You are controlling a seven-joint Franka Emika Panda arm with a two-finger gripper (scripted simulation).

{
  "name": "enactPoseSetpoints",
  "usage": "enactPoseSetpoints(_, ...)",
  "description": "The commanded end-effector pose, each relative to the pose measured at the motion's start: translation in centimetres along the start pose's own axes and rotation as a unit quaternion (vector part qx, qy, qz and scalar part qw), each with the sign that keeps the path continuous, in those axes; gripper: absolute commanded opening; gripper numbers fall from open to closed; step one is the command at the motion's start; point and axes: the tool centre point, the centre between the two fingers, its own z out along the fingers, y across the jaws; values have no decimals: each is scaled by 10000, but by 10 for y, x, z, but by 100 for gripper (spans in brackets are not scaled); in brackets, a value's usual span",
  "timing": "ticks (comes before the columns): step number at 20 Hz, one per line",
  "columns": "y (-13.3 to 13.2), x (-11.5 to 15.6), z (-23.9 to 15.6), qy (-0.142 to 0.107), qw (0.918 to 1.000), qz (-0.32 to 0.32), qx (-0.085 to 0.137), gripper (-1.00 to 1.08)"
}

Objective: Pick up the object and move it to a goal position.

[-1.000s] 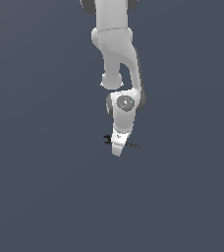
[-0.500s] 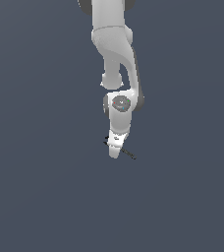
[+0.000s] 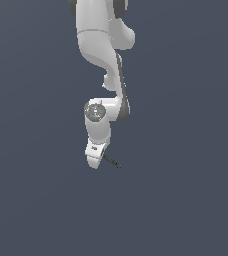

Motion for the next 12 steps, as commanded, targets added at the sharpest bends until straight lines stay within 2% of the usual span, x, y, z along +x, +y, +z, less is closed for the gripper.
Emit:
enactPoseSetpoints(1,16,-38,5,-50,9999,120,39,-100)
enactPoseSetpoints(6,39,-65,4,-51,9999,125,39,-100)
enactPoseSetpoints(12,53,-80,4,-52,9999,127,39,-100)
